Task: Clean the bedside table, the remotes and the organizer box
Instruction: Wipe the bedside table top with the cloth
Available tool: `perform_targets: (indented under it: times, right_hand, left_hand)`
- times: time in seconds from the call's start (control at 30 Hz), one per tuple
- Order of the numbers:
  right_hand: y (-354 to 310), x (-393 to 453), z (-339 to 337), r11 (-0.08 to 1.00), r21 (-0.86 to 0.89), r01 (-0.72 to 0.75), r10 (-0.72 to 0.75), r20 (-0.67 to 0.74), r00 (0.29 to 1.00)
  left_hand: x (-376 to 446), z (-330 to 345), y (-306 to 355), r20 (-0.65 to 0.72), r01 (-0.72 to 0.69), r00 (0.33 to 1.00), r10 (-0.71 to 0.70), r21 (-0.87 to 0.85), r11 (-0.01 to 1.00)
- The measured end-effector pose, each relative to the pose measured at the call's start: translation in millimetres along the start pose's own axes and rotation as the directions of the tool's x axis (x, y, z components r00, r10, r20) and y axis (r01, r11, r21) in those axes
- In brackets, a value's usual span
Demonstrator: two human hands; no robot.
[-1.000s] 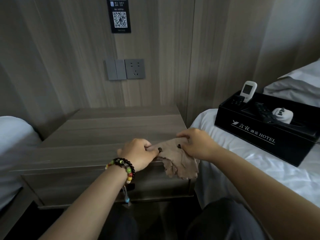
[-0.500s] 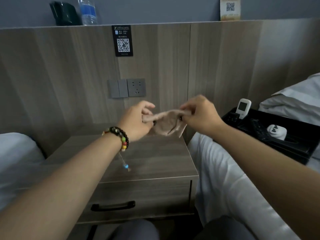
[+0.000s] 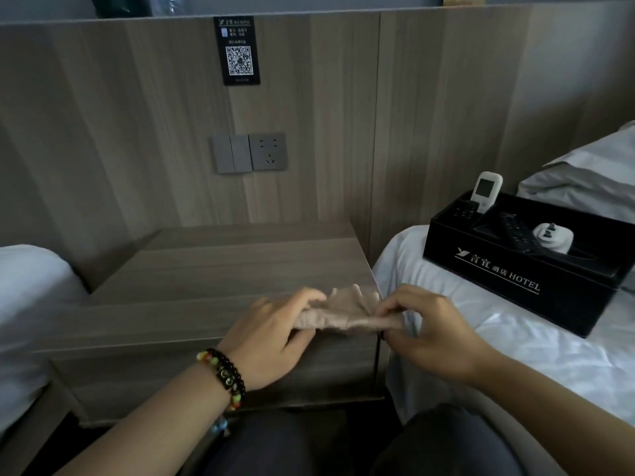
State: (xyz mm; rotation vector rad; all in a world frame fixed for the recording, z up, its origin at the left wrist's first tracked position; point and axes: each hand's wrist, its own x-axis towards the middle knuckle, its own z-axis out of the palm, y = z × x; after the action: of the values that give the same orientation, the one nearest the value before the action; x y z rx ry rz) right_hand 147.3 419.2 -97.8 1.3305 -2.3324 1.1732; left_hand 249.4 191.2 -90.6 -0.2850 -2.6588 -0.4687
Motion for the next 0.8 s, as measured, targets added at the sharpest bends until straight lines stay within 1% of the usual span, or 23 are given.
perform_targets:
  times: [0.03, 0.1, 0.13, 0.2, 0.23, 0.27, 0.3, 0.33, 0.37, 0.4, 0.43, 0.47, 0.5, 0.53, 0.57, 0.63, 0.67, 0.73, 0.8]
  right_hand:
    - [0.6, 7.3, -0.4, 0.998, 0.031, -0.048, 0.049, -0.035, 0.998]
    - [3.0, 25.1, 0.8, 0.974, 0.115, -0.195, 0.205, -0.081, 0.975]
    - [4.6, 35.5, 2.9, 0.944, 0.159, -0.29, 0.306, -0.086, 0.948]
    - [11.3, 55.2, 10.2, 0.872, 0.192, -0.451, 0.473, -0.089, 0.876]
    - [14.1, 61.8, 15.1, 0.85, 0.146, -0.505, 0.52, -0.082, 0.851]
    - [16.6, 65.5, 20.3, 0.845, 0.058, -0.532, 0.535, -0.078, 0.841]
    - [19.2, 66.3, 26.0, 0.852, -0.044, -0.522, 0.517, -0.091, 0.851]
    - [19.5, 64.5, 30.8, 0.871, -0.137, -0.472, 0.458, -0.123, 0.88]
    - [18.2, 60.3, 34.1, 0.899, -0.219, -0.379, 0.349, -0.163, 0.923]
    - [15.7, 55.3, 36.0, 0.923, -0.293, -0.251, 0.201, -0.19, 0.961]
    - [13.0, 51.1, 36.7, 0.932, -0.343, -0.121, 0.064, -0.173, 0.983]
    - [9.2, 47.8, 35.6, 0.931, -0.365, -0.012, -0.024, -0.093, 0.995]
    - [4.4, 45.5, 34.3, 0.93, -0.364, 0.058, -0.056, 0.016, 0.998]
    - [1.2, 43.4, 34.6, 0.931, -0.355, 0.088, -0.045, 0.126, 0.991]
    - [0.7, 41.9, 36.2, 0.927, -0.364, 0.096, -0.019, 0.21, 0.977]
    - [-0.1, 43.8, 38.7, 0.885, -0.447, 0.13, -0.013, 0.255, 0.967]
    - [-2.1, 46.6, 39.7, 0.855, -0.498, 0.145, -0.014, 0.258, 0.966]
    - [-8.5, 51.6, 41.0, 0.791, -0.587, 0.174, -0.013, 0.268, 0.963]
    - [-15.6, 56.3, 40.7, 0.738, -0.647, 0.194, -0.019, 0.267, 0.964]
  left_hand:
    - [6.0, -0.4, -1.6, 0.003, 0.052, 0.999, -0.052, -0.028, 0.998]
    - [20.2, 2.5, -6.4, -0.026, 0.221, 0.974, -0.226, -0.127, 0.967]
    - [27.4, 4.9, -9.0, -0.045, 0.321, 0.942, -0.333, -0.177, 0.931]
    - [40.3, 12.6, -17.3, -0.039, 0.518, 0.842, -0.538, -0.222, 0.826]
    - [45.0, 17.0, -22.1, -0.024, 0.595, 0.791, -0.612, -0.204, 0.777]
    - [47.4, 20.4, -25.7, -0.025, 0.642, 0.756, -0.654, -0.17, 0.748]
    - [47.6, 22.5, -27.7, -0.047, 0.657, 0.743, -0.668, -0.14, 0.741]
    - [45.8, 22.5, -26.6, -0.084, 0.645, 0.75, -0.656, -0.122, 0.754]
    - [42.2, 21.4, -24.4, -0.131, 0.605, 0.778, -0.615, -0.112, 0.788]
    - [37.2, 19.7, -21.8, -0.18, 0.532, 0.822, -0.54, -0.097, 0.841]
    - [32.1, 17.6, -19.7, -0.198, 0.44, 0.873, -0.446, -0.077, 0.895]
    - [27.1, 14.9, -16.8, -0.164, 0.359, 0.918, -0.361, -0.044, 0.932]
    - [22.6, 13.4, -14.5, -0.1, 0.286, 0.953, -0.285, -0.009, 0.958]
    - [19.4, 13.5, -13.9, -0.039, 0.232, 0.972, -0.231, 0.034, 0.972]
    - [17.4, 14.8, -14.9, -0.017, 0.192, 0.981, -0.191, 0.058, 0.98]
    - [15.6, 15.2, -16.8, -0.054, 0.206, 0.977, -0.204, 0.021, 0.978]
    - [15.1, 14.2, -16.8, -0.086, 0.245, 0.966, -0.245, -0.019, 0.969]
    - [12.3, 12.9, -17.8, -0.173, 0.306, 0.933, -0.317, -0.088, 0.948]
    - [5.6, 12.5, -20.2, -0.27, 0.353, 0.886, -0.378, -0.137, 0.925]
